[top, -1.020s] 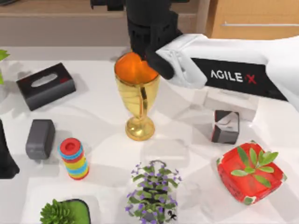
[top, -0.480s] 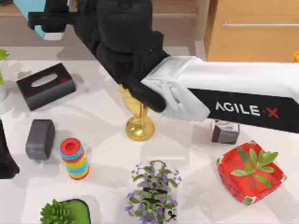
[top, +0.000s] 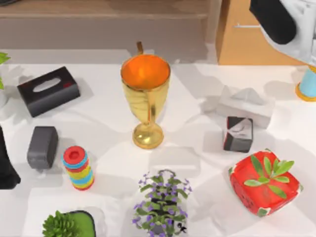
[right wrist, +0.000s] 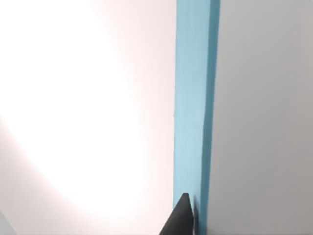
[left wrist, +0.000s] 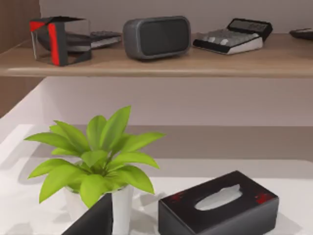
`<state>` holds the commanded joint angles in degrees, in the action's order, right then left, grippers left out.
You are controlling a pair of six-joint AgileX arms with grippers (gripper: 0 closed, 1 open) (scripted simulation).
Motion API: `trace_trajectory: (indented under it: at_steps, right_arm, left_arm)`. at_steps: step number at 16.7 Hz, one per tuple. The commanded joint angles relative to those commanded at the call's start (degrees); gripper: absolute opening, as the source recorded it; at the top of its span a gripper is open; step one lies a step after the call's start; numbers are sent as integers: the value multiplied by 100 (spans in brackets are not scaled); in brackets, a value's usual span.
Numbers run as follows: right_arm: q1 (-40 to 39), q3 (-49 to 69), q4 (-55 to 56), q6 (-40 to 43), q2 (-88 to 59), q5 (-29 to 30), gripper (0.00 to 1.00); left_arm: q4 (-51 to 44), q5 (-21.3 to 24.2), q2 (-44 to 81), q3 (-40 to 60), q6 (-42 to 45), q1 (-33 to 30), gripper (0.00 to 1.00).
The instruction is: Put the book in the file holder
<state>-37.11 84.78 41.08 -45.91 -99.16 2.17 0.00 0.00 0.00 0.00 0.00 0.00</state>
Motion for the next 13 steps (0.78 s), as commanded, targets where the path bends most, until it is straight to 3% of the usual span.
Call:
trace_trajectory:
  at_steps: [7,13]
  right_arm:
    - [2895,-1016,263,-1675,1335,-986,0]
    - [5608,-2282,143,-2628,1491,-1546,0]
  left_arm:
    - [0,0,0,0,0,0,100]
    - [0,0,0,0,0,0,100]
